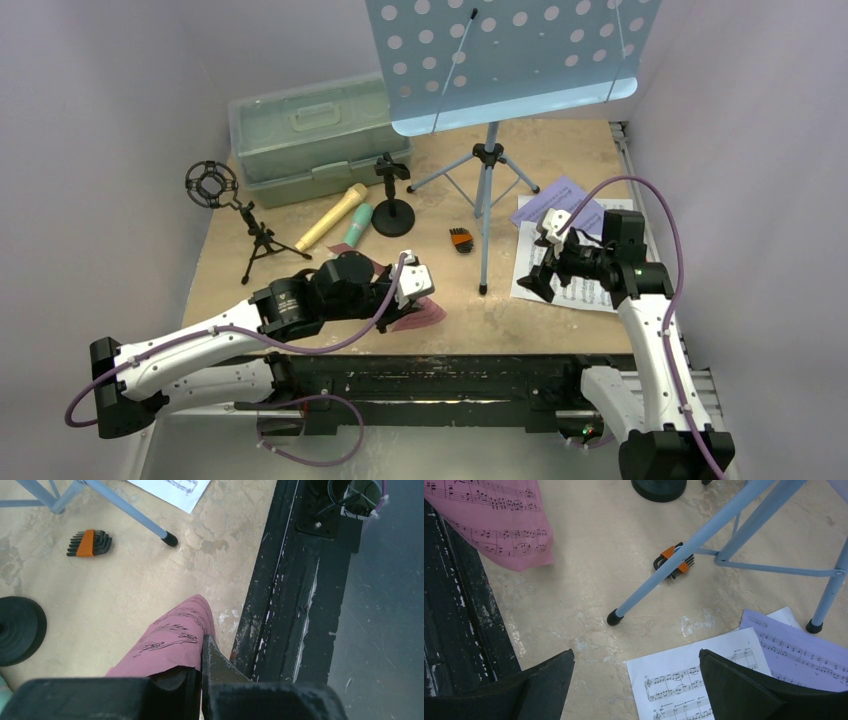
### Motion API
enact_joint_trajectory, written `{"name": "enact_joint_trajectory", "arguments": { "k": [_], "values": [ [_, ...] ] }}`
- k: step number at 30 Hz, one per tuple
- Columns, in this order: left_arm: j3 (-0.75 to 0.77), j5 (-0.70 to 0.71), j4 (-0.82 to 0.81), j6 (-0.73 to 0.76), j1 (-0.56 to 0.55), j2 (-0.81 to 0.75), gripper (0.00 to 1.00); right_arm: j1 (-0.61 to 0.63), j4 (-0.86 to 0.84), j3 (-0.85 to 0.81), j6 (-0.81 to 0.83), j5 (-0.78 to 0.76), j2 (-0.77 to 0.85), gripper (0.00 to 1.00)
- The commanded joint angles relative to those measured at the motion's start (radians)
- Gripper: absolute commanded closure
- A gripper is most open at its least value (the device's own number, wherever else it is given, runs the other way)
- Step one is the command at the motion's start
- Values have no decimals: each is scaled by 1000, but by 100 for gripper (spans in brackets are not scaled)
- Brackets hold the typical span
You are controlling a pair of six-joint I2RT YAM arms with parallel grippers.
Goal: Pack up the instrument practice props
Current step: Place the sheet music at the center of the board.
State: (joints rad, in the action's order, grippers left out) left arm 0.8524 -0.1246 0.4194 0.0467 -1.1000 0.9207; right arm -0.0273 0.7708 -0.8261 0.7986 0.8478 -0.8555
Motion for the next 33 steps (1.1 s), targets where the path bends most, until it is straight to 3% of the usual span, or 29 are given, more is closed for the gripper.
{"name": "enact_joint_trajectory", "arguments": {
  "k": [1,10,18,33],
  "values": [
    [32,-49,48,10,2,-26,100,2,10,-18,27,15,-8,1],
    [43,-162,81,-37,2,-39,100,3,50,-65,47,31,-36,1],
    [115,-250,169,-39,-6,64,100,3,59,-65,59,22,-35,1],
    [317,-173,443,26,-81,199,100,2,83,-86,94,10,-52,1]
  ]
}}
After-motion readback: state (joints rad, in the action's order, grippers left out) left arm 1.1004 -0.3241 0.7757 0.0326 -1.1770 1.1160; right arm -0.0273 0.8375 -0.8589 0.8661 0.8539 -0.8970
